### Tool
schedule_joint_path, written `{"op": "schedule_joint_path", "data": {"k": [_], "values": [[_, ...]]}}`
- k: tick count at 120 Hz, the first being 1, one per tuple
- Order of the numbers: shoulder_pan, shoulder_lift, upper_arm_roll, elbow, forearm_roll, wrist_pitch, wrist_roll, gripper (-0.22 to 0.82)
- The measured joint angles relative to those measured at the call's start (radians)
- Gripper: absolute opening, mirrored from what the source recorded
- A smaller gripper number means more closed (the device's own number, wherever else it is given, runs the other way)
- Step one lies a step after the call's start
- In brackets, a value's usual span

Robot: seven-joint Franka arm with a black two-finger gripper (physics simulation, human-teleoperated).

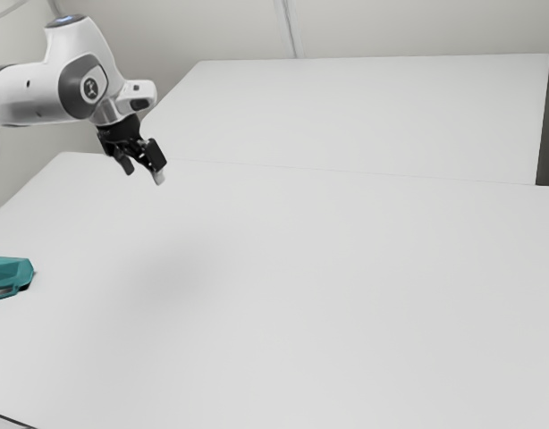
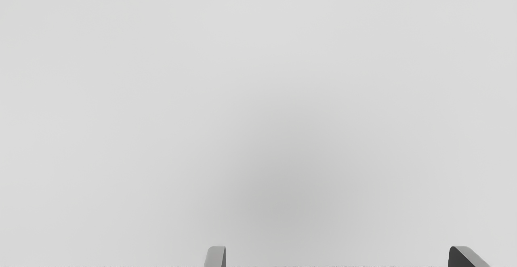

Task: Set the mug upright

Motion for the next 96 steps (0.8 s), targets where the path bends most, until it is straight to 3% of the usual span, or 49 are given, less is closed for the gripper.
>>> {"op": "schedule_joint_path", "data": {"k": [18,48,96], "values": [[0.033,0.007,0.015,0.001,-0.043,0.012,0.003,0.6],[0.293,0.005,0.012,0.005,-0.097,0.033,0.076,0.6],[0.565,0.136,0.01,0.088,-0.117,0.011,0.262,0.6]]}}
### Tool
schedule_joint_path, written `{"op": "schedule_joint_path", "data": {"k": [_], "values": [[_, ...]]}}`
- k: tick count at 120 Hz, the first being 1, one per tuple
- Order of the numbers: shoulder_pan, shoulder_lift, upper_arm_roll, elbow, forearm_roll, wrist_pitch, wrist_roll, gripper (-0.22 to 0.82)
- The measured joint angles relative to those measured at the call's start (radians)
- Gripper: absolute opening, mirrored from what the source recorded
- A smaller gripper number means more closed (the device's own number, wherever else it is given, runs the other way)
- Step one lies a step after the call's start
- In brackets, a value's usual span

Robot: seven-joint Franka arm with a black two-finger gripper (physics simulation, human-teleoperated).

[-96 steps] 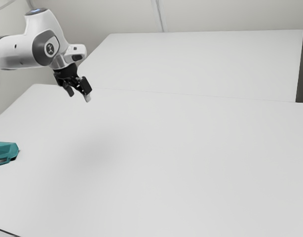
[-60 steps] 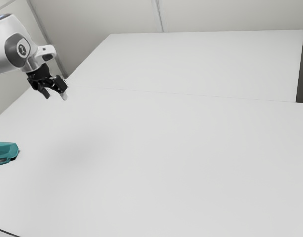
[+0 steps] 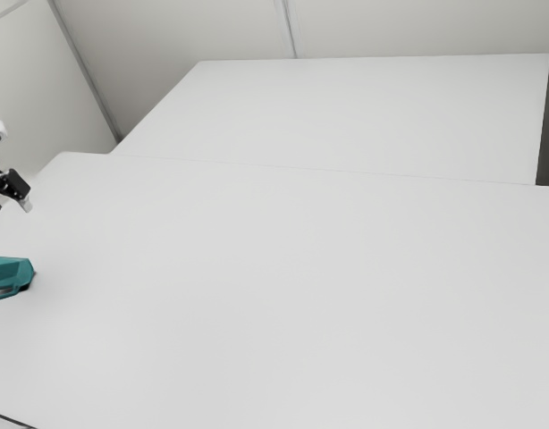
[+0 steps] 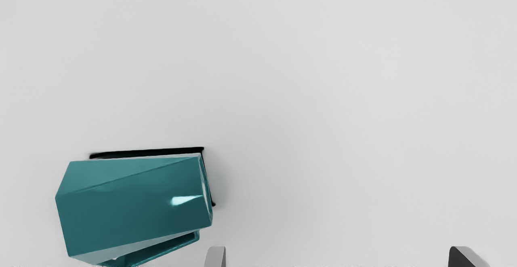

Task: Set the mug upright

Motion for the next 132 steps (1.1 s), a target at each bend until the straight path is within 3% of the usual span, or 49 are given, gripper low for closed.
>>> {"op": "schedule_joint_path", "data": {"k": [32,48,88,132], "values": [[0.125,0.121,-0.002,0.08,-0.003,-0.038,0.107,0.6],[0.199,0.205,-0.041,0.168,-0.005,-0.062,0.153,0.6],[0.42,0.365,-0.209,0.373,-0.01,-0.122,0.249,0.6],[0.718,0.507,-0.489,0.562,-0.011,-0.239,0.326,0.6]]}}
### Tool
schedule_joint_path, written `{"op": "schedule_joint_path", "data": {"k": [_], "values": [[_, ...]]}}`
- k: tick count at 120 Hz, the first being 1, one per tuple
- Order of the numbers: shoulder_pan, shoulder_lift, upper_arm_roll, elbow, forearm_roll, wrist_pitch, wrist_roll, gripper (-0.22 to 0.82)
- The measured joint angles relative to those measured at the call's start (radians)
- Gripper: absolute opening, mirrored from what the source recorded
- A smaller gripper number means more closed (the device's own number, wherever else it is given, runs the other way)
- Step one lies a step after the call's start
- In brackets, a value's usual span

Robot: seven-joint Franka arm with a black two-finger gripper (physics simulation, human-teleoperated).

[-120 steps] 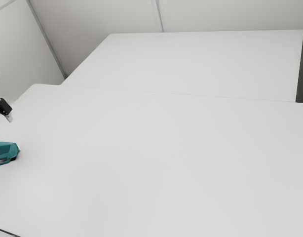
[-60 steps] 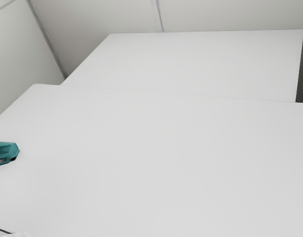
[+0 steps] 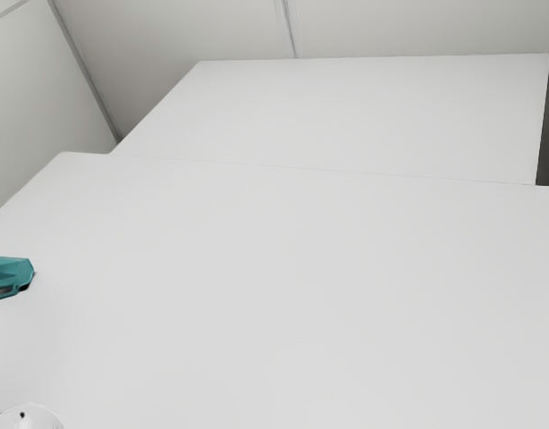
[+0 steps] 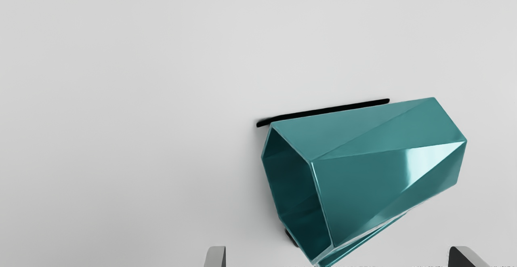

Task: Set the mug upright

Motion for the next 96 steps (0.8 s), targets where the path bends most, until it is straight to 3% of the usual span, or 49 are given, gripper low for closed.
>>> {"op": "schedule_joint_path", "data": {"k": [41,96], "values": [[0.032,0.115,-0.047,0.071,-0.071,-0.097,0.043,0.6],[0.055,0.153,-0.041,0.062,-0.223,-0.149,0.025,0.6]]}}
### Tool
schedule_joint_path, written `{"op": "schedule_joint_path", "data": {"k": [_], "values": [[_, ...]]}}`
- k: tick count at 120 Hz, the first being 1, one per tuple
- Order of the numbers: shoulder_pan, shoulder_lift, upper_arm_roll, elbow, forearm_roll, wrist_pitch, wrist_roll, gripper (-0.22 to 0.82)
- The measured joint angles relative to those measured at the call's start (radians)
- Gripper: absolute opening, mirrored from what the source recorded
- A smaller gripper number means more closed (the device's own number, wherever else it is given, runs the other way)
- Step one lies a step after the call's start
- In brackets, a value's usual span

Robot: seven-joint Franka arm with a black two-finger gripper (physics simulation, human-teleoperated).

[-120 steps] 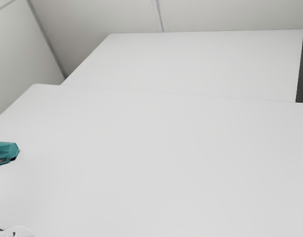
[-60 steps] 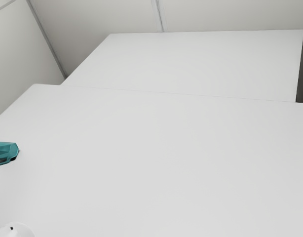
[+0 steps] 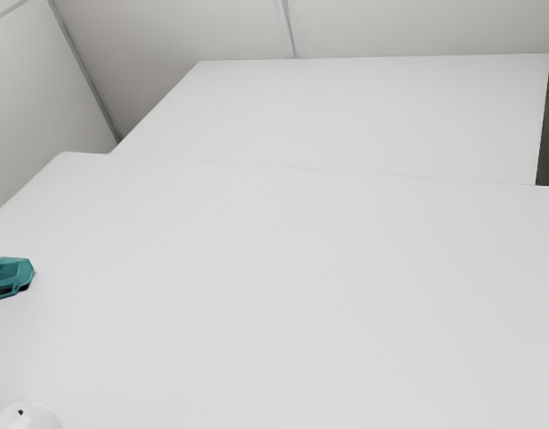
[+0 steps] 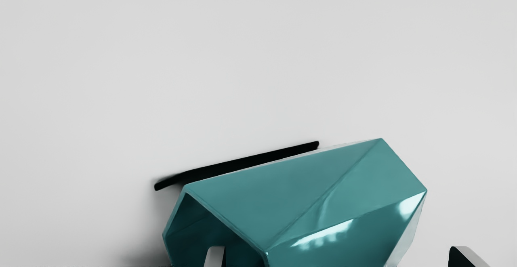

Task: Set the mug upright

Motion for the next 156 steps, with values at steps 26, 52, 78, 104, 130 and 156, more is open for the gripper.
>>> {"op": "schedule_joint_path", "data": {"k": [26,52,78,104,130,156], "values": [[0.014,0.0,0.002,-0.007,-0.034,-0.043,-0.036,0.45],[0.035,-0.006,0.005,-0.006,-0.041,-0.108,-0.066,0.11],[0.036,-0.009,0.004,-0.002,-0.043,-0.152,-0.087,-0.08],[0.033,-0.012,0.002,-0.004,-0.049,-0.164,-0.1,-0.14],[0.025,-0.02,-0.003,-0.003,-0.047,-0.165,-0.109,-0.17],[0.011,-0.049,-0.005,-0.004,-0.036,-0.163,-0.115,-0.18]]}}
